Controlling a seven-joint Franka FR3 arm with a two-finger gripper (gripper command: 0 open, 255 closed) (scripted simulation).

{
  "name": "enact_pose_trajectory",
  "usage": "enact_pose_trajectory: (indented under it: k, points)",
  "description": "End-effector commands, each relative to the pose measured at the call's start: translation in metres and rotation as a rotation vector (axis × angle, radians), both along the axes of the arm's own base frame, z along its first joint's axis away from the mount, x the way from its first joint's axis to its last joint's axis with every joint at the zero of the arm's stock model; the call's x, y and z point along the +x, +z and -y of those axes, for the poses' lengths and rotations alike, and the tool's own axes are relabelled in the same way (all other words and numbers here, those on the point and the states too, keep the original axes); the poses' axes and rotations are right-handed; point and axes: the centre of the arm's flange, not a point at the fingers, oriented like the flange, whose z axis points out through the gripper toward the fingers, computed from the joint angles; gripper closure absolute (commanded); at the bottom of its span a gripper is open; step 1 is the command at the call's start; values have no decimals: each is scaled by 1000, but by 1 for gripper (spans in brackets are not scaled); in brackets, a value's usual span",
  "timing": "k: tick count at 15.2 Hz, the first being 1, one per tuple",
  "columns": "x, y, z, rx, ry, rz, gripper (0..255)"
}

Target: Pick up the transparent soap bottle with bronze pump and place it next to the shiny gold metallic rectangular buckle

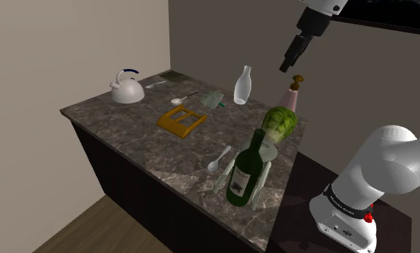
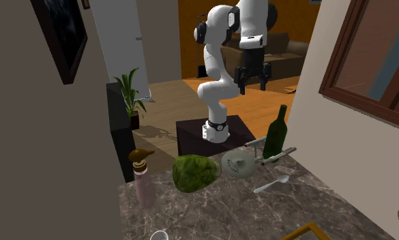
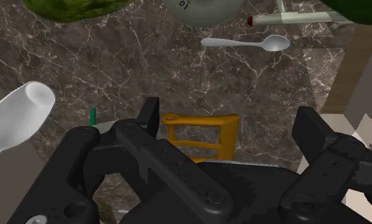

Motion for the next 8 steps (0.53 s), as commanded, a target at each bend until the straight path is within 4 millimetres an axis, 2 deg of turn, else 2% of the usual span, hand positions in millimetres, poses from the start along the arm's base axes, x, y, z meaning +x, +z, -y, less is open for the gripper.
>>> enact_pose_trajectory:
  k: [1, 8]
  points:
    - [0, 0, 0, 0, 0, 0, 0]
    - [43, -16, 85, 22, -81, -57, 0]
